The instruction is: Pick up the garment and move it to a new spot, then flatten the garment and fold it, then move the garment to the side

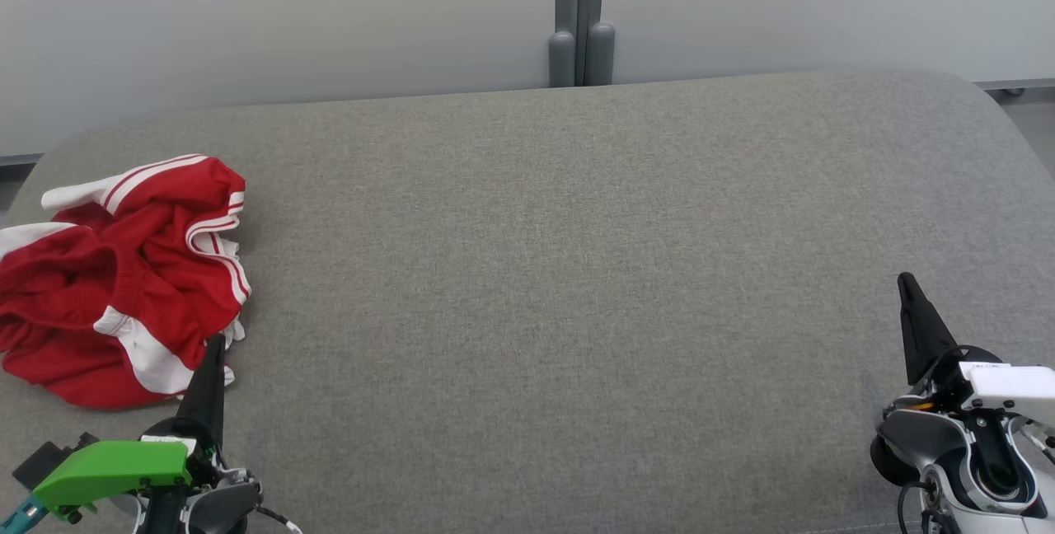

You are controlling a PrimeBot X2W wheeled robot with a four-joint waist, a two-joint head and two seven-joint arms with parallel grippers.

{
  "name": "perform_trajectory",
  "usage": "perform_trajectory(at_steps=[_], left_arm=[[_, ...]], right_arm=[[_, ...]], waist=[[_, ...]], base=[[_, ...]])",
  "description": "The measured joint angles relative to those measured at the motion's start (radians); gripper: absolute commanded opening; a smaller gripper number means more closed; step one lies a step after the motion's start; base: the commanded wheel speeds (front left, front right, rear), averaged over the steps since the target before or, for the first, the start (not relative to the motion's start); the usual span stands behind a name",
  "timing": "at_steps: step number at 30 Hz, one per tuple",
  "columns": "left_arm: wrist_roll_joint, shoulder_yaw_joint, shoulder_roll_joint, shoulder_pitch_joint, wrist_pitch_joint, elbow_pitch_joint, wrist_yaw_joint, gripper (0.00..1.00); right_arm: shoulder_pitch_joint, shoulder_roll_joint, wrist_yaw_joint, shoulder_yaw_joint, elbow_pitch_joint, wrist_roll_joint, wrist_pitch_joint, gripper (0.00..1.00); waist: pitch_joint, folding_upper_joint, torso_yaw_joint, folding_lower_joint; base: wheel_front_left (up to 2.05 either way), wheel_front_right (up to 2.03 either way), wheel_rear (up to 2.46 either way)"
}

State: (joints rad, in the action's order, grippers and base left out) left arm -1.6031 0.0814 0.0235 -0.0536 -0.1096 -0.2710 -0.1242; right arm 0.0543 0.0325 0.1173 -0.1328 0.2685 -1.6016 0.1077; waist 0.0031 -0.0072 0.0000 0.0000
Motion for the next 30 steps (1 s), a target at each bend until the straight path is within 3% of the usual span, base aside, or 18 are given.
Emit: perform_trajectory(at_steps=[30], left_arm=[[0.0, 0.0, 0.0, 0.0, 0.0, 0.0, 0.0, 0.0]], right_arm=[[0.0, 0.0, 0.0, 0.0, 0.0, 0.0, 0.0, 0.0]], waist=[[0.0, 0.0, 0.0, 0.0]], base=[[0.0, 0.0, 0.0]])
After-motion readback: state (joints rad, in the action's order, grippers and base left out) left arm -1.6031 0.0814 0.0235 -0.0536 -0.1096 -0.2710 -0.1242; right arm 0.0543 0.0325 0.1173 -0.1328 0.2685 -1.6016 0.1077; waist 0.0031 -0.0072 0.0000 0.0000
